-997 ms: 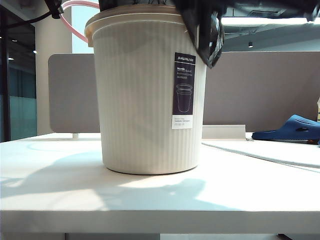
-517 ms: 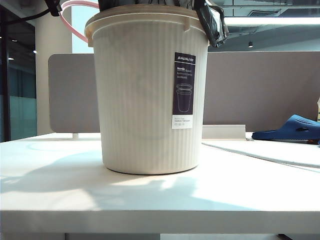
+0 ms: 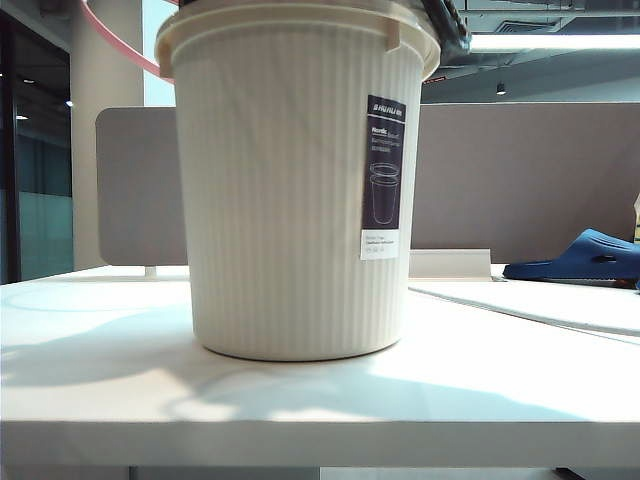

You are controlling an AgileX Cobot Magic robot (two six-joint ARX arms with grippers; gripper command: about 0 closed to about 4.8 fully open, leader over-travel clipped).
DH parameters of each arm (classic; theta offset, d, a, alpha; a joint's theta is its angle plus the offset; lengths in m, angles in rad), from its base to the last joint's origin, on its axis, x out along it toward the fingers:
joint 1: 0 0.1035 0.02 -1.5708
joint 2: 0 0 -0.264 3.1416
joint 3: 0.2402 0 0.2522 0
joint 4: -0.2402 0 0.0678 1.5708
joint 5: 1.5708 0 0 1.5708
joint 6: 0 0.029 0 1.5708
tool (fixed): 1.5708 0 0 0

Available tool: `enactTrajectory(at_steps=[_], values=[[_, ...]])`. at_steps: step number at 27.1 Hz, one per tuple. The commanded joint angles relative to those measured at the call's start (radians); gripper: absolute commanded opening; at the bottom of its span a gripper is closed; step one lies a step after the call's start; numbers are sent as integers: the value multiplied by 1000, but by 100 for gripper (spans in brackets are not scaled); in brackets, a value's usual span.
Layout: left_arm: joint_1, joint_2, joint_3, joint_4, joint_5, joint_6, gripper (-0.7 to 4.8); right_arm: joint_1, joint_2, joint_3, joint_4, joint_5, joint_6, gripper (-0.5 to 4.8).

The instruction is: Open the ring lid of the trash can, pull out the black garbage bag inside, and place it on the table.

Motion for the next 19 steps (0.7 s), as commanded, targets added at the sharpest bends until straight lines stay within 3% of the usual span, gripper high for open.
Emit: enactTrajectory(at_steps=[1, 12, 19], values=[[-1, -3, 17, -20, -5, 14, -6, -31, -6, 53, -48, -52, -2, -1], [-1, -3, 26, -51, -120, 37, -6, -101, -6, 163, -154, -131, -13, -1], [-1, -3, 121, -120, -131, 71, -6, -108, -4, 257, -285, -176, -85, -1]])
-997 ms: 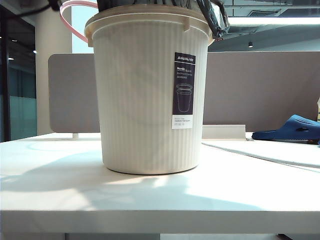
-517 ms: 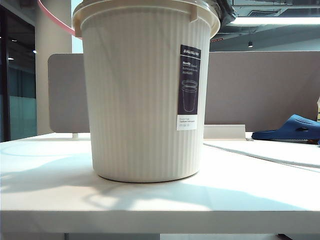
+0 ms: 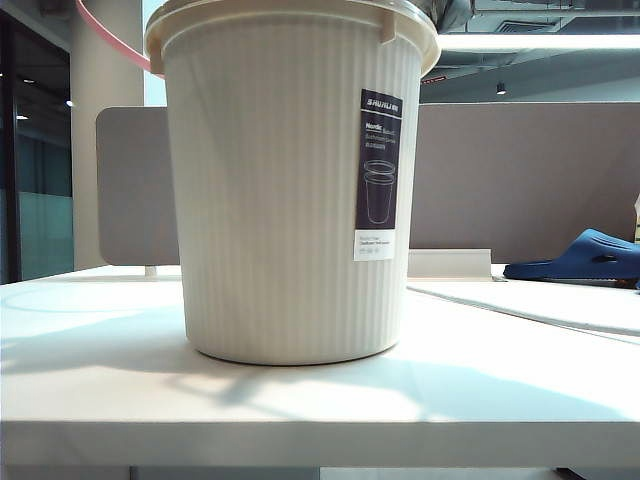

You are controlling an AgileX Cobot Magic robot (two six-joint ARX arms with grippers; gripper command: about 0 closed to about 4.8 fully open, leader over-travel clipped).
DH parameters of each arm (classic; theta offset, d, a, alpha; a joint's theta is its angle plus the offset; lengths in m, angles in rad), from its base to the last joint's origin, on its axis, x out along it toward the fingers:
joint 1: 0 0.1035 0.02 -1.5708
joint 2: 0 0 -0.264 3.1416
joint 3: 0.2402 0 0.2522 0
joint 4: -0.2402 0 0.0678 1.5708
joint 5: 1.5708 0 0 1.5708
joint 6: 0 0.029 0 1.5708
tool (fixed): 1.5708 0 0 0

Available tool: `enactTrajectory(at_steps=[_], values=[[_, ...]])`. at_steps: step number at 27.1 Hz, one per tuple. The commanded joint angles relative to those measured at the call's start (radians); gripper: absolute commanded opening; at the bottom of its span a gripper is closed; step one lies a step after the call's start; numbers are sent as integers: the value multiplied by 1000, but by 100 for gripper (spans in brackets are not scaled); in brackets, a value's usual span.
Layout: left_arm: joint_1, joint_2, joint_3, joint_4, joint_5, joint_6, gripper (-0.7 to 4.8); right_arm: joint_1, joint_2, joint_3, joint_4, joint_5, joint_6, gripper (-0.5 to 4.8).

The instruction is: Open the ring lid of the trash can, pull out the black garbage bag inside, and place it on the table.

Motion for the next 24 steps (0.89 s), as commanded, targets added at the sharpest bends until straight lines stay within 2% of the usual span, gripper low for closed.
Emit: enactTrajectory(at_steps=[1, 10, 17, 24], values=[[-1, -3, 50, -47, -11, 27, -6, 0, -4, 36, -26, -10, -32, -1], [-2, 3, 162, -121, -15, 50, -6, -26, -4, 119, -87, -27, -55, -1], [-2, 10, 219, -147, -41, 52, -6, -36, -4, 275, -261, -73, -134, -1], [-2, 17, 336, -211, -36, 54, -6, -51, -3, 382, -353, -94, -156, -1]])
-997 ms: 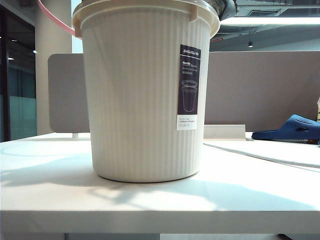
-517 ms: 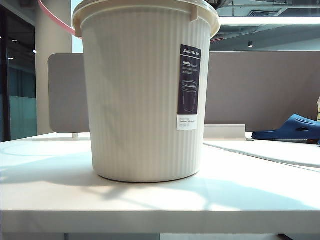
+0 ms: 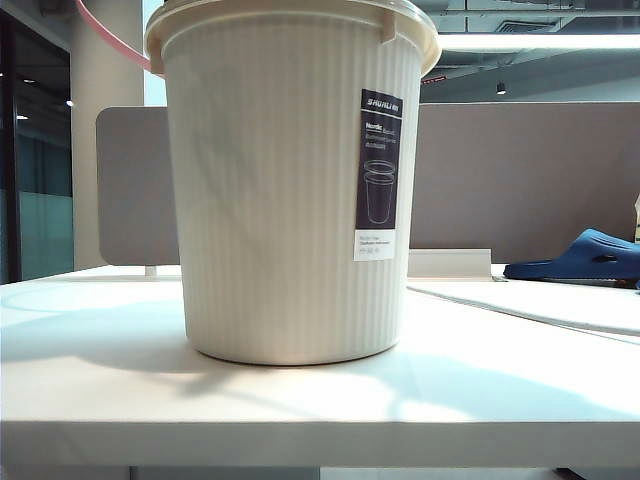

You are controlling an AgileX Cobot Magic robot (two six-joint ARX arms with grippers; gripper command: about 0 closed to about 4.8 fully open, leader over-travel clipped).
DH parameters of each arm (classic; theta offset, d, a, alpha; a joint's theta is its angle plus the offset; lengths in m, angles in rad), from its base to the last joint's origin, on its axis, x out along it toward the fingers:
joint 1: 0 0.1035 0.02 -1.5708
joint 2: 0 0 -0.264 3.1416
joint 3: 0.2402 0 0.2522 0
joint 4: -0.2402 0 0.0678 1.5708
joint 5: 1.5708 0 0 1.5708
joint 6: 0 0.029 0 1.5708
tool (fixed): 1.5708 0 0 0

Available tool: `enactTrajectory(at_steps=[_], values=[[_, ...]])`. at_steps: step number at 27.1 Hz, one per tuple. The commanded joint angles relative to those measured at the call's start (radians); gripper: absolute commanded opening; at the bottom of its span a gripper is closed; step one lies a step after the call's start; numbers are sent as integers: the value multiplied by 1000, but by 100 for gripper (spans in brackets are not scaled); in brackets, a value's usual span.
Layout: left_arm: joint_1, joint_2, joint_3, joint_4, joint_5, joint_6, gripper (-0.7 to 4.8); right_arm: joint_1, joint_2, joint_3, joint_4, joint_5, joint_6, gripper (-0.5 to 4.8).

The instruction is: Open the ring lid of the trash can, pull out the black garbage bag inside, and place it on the table.

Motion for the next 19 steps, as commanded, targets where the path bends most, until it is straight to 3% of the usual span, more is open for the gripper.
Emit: enactTrajectory(at_steps=[1, 12, 19], values=[[-2, -1, 62, -31, 2, 24, -6, -2, -4, 63, -31, -13, -22, -1], [-2, 16, 187, -79, -3, 27, -6, -6, 45, 300, -188, -35, -67, -1], [-2, 31, 238, -103, 1, 27, -6, -16, 58, 330, -206, -39, -65, -1]])
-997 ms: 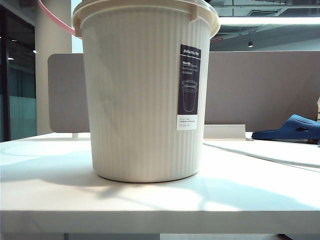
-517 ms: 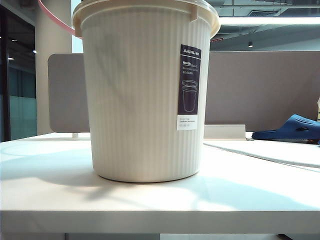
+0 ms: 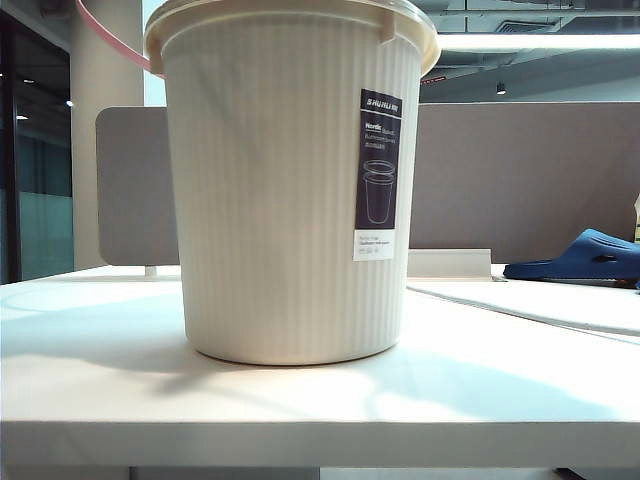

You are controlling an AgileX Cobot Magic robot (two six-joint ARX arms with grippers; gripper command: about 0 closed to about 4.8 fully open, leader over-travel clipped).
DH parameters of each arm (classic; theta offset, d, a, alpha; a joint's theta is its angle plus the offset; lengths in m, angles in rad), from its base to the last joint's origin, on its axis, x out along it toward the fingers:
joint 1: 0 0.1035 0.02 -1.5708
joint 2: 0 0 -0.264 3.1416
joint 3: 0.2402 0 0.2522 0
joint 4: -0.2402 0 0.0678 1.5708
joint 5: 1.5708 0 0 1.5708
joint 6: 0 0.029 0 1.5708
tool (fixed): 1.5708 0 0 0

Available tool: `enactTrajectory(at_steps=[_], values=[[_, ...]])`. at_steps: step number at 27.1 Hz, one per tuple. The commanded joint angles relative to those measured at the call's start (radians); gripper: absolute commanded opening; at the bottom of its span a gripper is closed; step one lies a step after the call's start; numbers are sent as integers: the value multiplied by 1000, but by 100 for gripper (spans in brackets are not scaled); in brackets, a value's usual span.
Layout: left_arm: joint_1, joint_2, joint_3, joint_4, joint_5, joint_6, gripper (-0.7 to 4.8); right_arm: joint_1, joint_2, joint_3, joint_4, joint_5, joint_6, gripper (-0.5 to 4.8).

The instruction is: Open the ring lid of the trash can, pull out the black garbage bag inside, and place it on the table.

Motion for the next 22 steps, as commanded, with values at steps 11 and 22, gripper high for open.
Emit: enactTrajectory(at_steps=[11, 22], values=[[-2, 15, 8, -2, 0, 20, -6, -6, -3, 6, -8, -1, -29, -1], [-2, 15, 8, -40, 6, 31, 133, -41, -3, 29, -4, -2, -24, -1]])
